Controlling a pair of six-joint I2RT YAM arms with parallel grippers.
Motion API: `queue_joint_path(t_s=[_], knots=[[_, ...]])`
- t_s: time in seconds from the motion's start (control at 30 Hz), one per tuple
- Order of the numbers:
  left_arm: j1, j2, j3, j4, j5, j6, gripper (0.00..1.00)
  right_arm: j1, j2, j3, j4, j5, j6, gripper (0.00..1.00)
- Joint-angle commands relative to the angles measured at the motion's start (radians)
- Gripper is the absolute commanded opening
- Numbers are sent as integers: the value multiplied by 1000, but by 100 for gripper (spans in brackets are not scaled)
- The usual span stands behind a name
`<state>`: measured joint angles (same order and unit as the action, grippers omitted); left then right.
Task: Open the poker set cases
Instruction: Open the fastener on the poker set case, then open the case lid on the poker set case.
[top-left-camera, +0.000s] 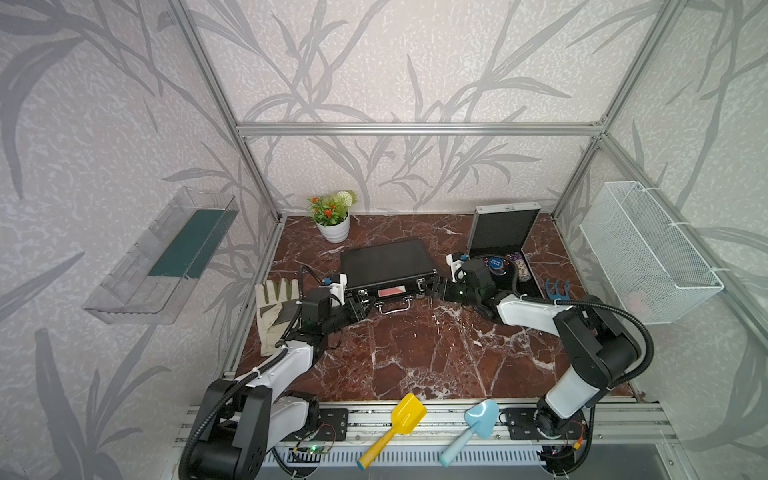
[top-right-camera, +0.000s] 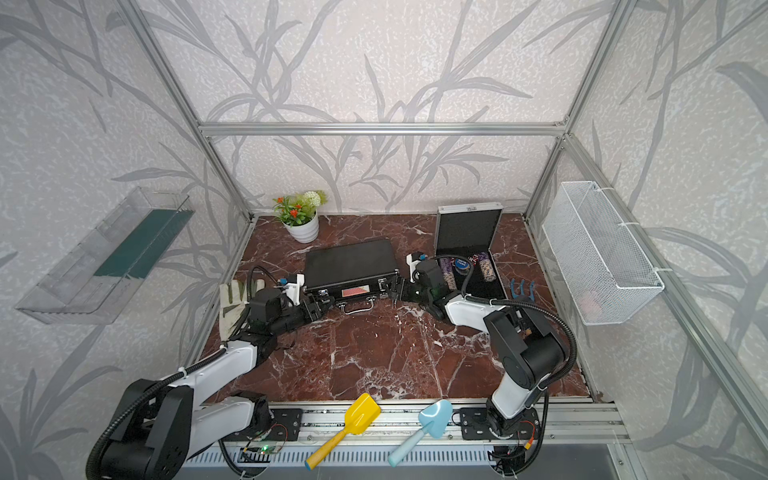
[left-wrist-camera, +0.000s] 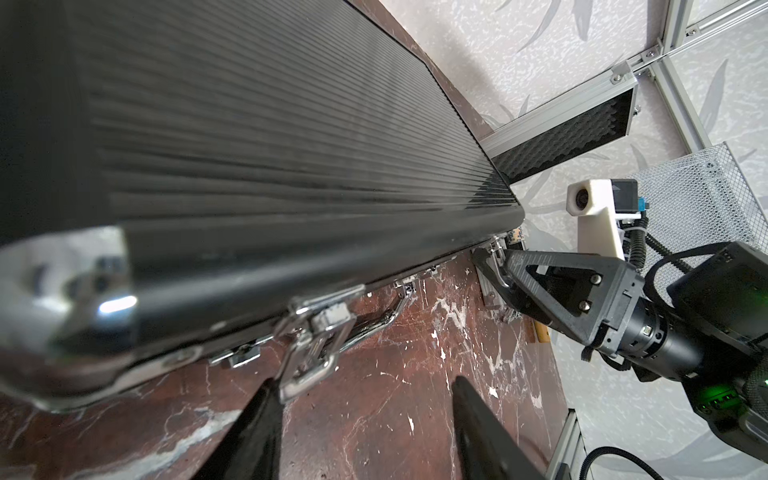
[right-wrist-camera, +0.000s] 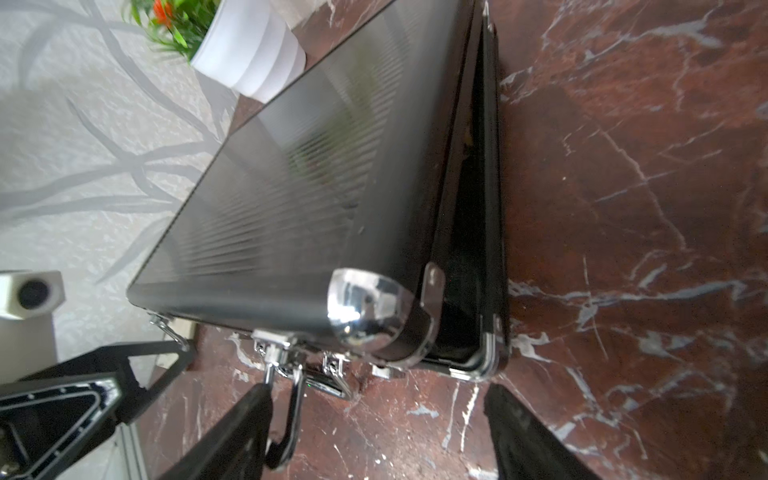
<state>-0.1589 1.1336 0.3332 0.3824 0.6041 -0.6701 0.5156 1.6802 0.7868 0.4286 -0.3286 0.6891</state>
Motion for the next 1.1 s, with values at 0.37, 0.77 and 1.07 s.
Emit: queue_joint_path(t_s=[0.37,0.77,1.07], knots=[[28,-74,18,-29,-6,25,55,-22,81,36,208,-161,214,81],[46,-41,33,1,3,8,54,-30,148,69,262,-191,258,80],[52,-149,52,-163,-54,39,56,-39,211,80,378,-233,322,75]])
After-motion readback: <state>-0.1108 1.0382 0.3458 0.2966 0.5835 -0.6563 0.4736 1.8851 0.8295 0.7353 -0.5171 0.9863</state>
